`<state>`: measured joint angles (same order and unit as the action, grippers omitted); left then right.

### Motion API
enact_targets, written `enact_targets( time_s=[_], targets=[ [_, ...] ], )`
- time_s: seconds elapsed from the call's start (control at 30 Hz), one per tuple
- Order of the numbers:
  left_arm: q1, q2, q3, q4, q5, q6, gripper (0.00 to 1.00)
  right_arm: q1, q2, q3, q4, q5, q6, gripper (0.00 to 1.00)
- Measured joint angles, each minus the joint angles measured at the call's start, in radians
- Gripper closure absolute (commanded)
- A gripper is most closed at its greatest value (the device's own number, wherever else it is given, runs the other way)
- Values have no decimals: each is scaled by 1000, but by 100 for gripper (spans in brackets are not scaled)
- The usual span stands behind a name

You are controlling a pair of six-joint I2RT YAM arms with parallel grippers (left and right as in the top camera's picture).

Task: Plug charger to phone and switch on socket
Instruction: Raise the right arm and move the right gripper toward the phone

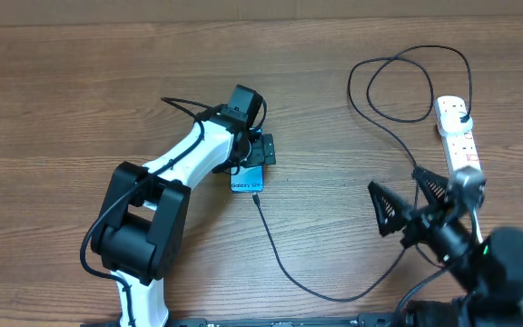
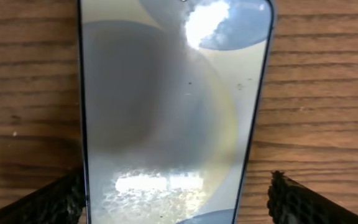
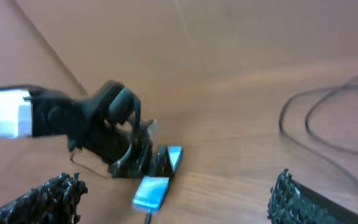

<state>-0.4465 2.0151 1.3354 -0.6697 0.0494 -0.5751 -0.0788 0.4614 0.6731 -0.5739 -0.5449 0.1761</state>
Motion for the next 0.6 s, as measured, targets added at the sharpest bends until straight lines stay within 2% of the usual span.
enact_targets(
  time_s=[0.2, 0.33, 0.6],
  targets=[
    [-19, 3, -2, -24, -54, -29, 7, 0, 311, 267, -290, -21, -66, 0],
    [-28, 3, -2, -41, -70, -38, 10, 0, 457, 332, -311, -104, -78, 0],
    [-32, 4, -3, -54, -88, -51, 13, 0, 640, 335, -344, -200, -104, 1]
  ],
)
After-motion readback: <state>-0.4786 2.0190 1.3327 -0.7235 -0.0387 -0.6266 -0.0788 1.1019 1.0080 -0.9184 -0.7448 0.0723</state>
